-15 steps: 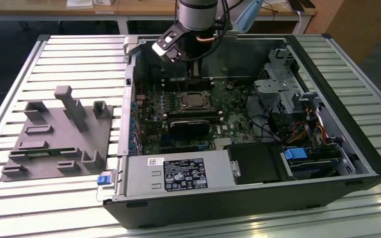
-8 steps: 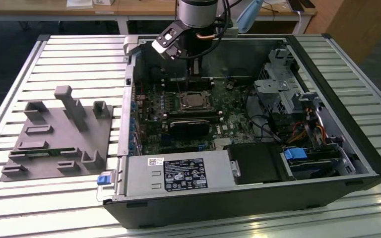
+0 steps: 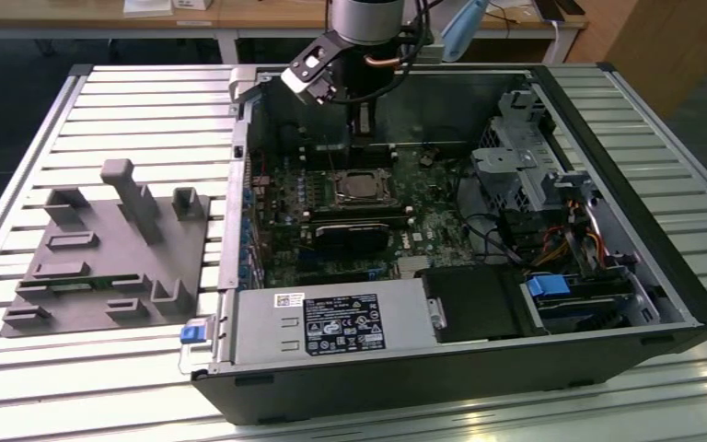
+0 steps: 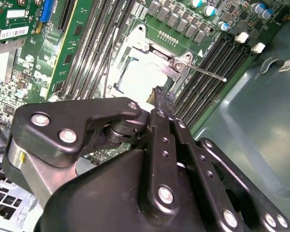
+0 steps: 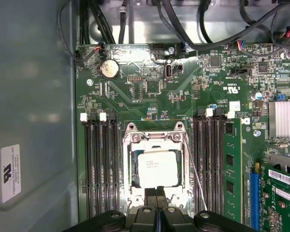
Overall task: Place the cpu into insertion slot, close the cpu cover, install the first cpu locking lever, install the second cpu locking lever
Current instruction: 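Install the first cpu locking lever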
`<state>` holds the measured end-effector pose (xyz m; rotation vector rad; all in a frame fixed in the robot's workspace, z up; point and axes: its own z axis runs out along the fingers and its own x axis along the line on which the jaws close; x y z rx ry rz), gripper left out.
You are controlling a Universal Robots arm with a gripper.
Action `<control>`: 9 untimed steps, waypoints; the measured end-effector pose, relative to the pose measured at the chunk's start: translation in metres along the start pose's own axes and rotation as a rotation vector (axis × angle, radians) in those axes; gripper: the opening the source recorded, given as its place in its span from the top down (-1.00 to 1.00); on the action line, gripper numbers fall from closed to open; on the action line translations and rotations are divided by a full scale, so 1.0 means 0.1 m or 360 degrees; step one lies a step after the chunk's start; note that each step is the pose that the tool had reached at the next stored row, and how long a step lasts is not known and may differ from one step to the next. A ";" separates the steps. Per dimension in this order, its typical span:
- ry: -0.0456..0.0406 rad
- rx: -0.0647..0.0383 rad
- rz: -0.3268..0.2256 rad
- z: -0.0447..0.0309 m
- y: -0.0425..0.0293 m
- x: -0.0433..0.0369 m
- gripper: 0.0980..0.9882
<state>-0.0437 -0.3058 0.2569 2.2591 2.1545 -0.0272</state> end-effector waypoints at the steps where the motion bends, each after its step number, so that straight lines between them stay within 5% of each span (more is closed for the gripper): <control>1: 0.0000 0.0000 0.0000 -0.002 0.000 0.000 0.98; 9: 0.0000 -0.0006 -0.0217 -0.001 -0.001 0.000 0.98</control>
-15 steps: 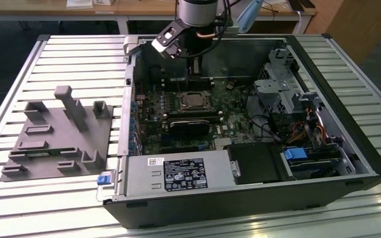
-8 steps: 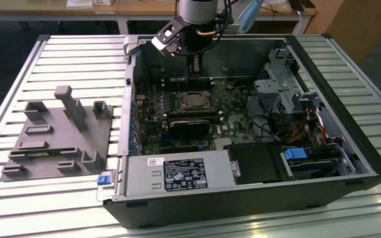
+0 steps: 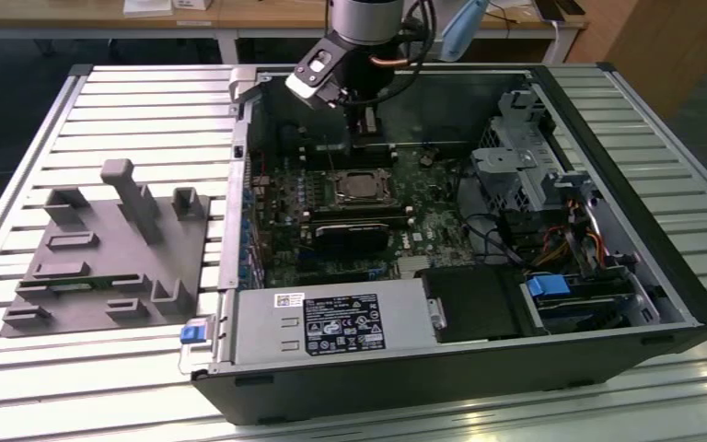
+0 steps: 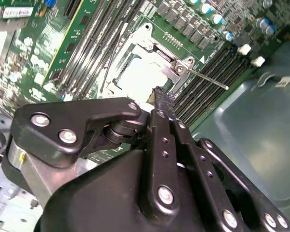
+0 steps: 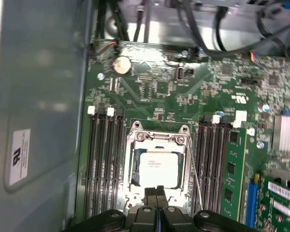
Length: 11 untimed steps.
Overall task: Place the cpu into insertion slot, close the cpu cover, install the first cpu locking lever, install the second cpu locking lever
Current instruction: 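Install the first cpu locking lever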
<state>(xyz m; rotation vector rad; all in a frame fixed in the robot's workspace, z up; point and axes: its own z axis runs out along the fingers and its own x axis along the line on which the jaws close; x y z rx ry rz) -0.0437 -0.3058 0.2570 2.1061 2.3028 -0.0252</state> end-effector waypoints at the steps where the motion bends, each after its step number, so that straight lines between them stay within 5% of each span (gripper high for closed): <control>1: 0.0000 -0.0001 -0.0028 0.000 0.000 0.000 0.98; 11: 0.0000 -0.0008 -0.0310 0.003 0.000 0.000 0.98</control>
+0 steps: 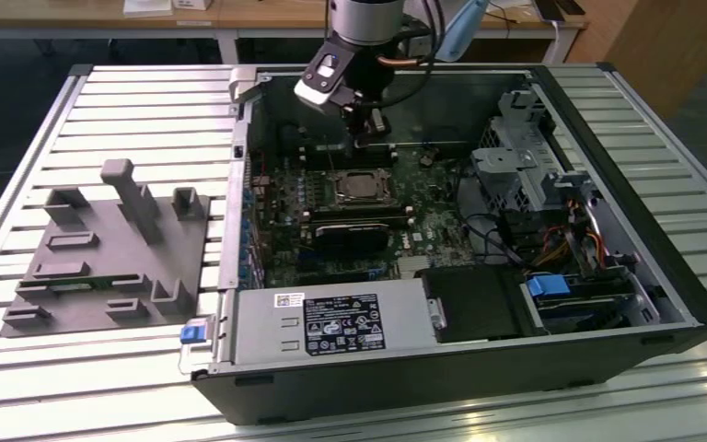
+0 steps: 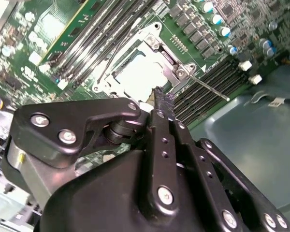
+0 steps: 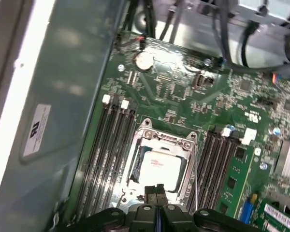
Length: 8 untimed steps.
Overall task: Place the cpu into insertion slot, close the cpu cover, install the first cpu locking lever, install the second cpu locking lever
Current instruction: 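Install the first cpu locking lever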
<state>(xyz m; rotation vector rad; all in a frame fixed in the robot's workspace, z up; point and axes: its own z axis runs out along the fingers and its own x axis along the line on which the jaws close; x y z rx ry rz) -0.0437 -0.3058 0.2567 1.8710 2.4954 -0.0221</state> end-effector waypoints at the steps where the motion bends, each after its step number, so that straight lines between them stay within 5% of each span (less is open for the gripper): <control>1: 0.0000 -0.0001 -0.0023 0.000 0.000 0.000 0.98; 8: 0.0000 -0.0004 -0.0139 0.000 0.000 0.000 0.98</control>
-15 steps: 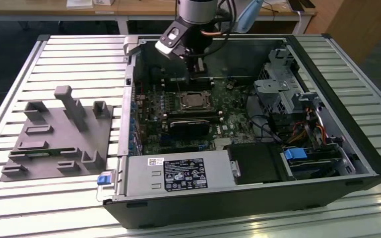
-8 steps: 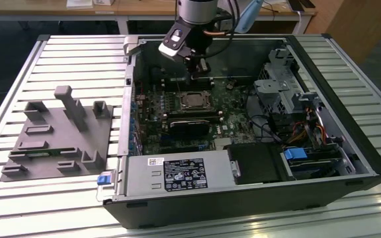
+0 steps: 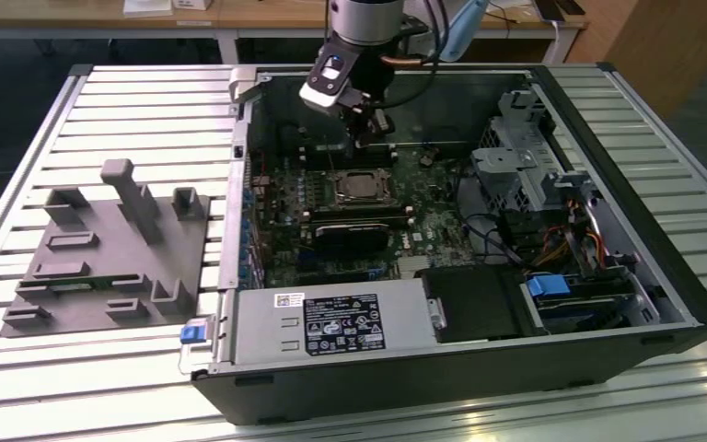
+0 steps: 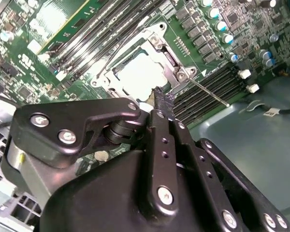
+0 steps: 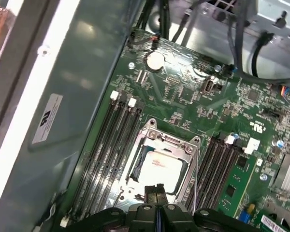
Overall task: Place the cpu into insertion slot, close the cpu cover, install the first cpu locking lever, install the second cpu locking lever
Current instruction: 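Install the first cpu locking lever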
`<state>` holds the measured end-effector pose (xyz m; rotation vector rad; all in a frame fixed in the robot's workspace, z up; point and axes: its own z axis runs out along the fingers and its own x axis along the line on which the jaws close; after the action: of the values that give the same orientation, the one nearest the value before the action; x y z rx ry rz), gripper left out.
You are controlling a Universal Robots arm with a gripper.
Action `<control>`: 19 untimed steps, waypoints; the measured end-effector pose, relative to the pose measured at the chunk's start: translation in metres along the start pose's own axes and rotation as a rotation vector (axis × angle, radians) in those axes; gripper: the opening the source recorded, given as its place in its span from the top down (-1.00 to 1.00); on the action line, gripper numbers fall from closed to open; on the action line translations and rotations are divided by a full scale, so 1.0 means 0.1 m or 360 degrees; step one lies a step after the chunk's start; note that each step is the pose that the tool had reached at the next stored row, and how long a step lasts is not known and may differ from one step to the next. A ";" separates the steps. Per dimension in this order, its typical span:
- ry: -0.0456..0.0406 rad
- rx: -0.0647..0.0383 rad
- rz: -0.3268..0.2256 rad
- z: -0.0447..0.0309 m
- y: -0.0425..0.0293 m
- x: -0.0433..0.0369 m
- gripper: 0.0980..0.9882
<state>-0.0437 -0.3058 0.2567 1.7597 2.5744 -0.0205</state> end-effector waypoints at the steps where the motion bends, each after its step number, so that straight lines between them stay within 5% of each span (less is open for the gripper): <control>1: 0.0000 -0.0001 -0.0022 0.000 0.000 0.000 0.98; 19: 0.0001 -0.0012 -0.0435 0.000 -0.001 0.000 0.98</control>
<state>-0.0438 -0.3058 0.2567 1.3919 2.7887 -0.0154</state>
